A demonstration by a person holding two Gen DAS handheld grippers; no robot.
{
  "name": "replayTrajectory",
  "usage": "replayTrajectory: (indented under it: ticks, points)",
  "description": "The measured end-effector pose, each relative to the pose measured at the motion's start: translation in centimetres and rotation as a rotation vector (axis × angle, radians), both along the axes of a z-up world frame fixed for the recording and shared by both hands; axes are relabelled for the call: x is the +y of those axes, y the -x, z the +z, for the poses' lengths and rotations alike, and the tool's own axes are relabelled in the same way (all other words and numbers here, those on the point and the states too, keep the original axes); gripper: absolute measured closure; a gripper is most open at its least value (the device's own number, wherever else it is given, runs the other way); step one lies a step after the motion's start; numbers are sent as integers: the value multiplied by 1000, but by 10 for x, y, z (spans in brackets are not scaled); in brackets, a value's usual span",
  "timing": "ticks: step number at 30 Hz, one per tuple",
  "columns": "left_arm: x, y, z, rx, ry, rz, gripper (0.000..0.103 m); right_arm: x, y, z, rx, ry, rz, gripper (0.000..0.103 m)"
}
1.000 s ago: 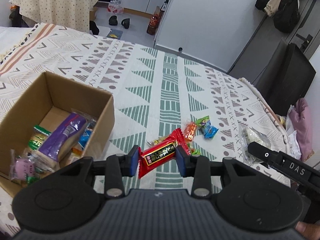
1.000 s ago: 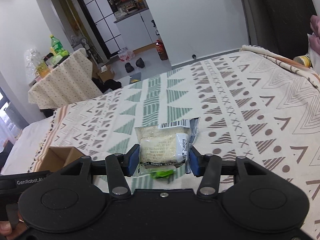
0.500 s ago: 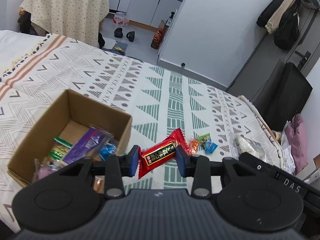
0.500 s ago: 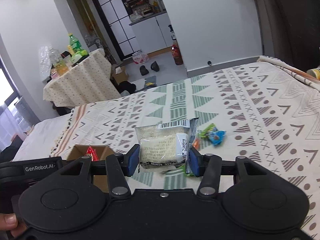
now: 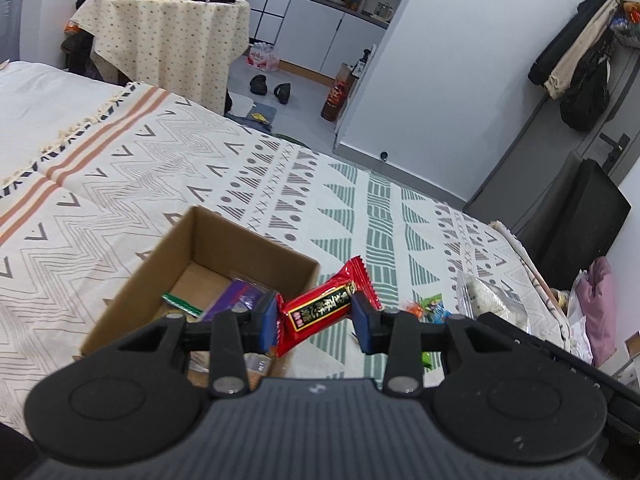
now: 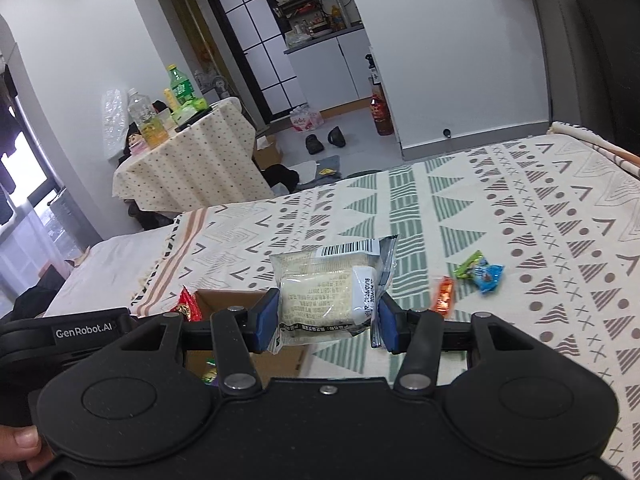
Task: Organize snacks
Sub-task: 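Carry the red bar and white bread packet over the box with both tools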
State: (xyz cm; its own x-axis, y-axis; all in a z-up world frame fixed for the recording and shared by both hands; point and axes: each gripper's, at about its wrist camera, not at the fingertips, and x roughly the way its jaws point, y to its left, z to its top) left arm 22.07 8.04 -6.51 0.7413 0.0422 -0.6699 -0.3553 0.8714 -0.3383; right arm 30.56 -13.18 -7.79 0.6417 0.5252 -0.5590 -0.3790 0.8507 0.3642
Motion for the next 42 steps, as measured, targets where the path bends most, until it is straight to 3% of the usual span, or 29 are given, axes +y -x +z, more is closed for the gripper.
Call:
replayTrajectory:
  ticks: [13,25,30,34,39,42]
  points:
    - [53,11,4,-14,10,68,65,47,7,-2,3,7,55,54]
    - [85,-1,-21,27,64,100,63,84,3,-17,38,31,92,54]
    - [90,-5,-33,65,32,115,62,101,-2,-23,53,43,114,54]
    - [106,-4,-41,87,59,147,58,116,-6,-28,64,48,129,54]
    - [118,-1,-46,96,46,173,42,135,-12,-30,74,21,156,52]
    - [124,0,-47,98,47,185,34,141,-13,-28,81,-1,174,39]
